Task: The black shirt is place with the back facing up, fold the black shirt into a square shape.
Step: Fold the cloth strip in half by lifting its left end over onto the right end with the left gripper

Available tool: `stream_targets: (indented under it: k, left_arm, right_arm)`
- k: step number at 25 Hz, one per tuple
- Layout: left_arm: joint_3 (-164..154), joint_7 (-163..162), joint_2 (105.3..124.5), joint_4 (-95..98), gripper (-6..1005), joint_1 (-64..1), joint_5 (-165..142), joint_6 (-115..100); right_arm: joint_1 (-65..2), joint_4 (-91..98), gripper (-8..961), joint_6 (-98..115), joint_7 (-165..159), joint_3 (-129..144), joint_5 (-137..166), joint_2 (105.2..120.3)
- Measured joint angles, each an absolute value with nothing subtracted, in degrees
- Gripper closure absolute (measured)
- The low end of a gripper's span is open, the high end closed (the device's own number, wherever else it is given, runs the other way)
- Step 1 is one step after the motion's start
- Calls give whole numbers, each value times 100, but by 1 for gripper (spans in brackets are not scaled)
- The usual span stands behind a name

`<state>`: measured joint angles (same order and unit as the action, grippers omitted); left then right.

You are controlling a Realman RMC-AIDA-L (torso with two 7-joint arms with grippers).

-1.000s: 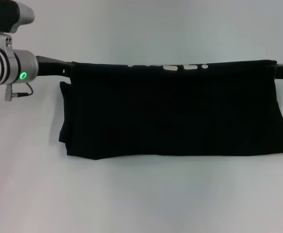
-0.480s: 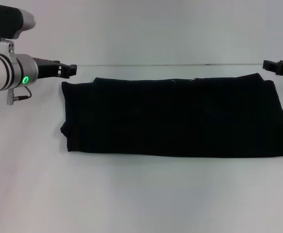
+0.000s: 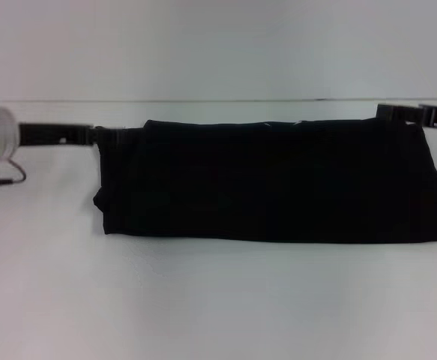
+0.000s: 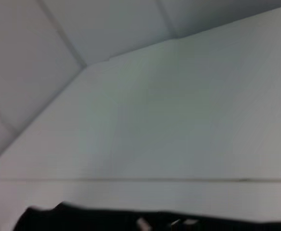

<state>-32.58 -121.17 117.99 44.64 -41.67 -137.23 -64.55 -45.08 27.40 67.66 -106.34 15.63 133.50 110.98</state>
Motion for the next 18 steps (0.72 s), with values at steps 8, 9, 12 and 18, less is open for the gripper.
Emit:
stream_targets:
  k: [8, 9, 12, 18]
  left_arm:
    - [-3234, -12260, 11810, 4654, 67, -3713, -13445, -7157]
    - [-3241, -12266, 11822, 4610, 50, -3715, -13444, -7110]
    - [-3284, -12365, 11868, 4540, 50, -3810, -13445, -6962]
    - [-3663, -12756, 11869, 4042, 50, -4306, -13497, -6287]
  right_arm:
    - [-4238, 2823, 370, 7397, -10650, 1840, 13359, 11001]
    - [-4229, 2823, 370, 7402, -10651, 1848, 13363, 10999]
    - [-4231, 2823, 370, 7387, -10652, 1944, 13375, 11001]
    - [-4269, 2823, 369, 7192, -10657, 2149, 13378, 11019]
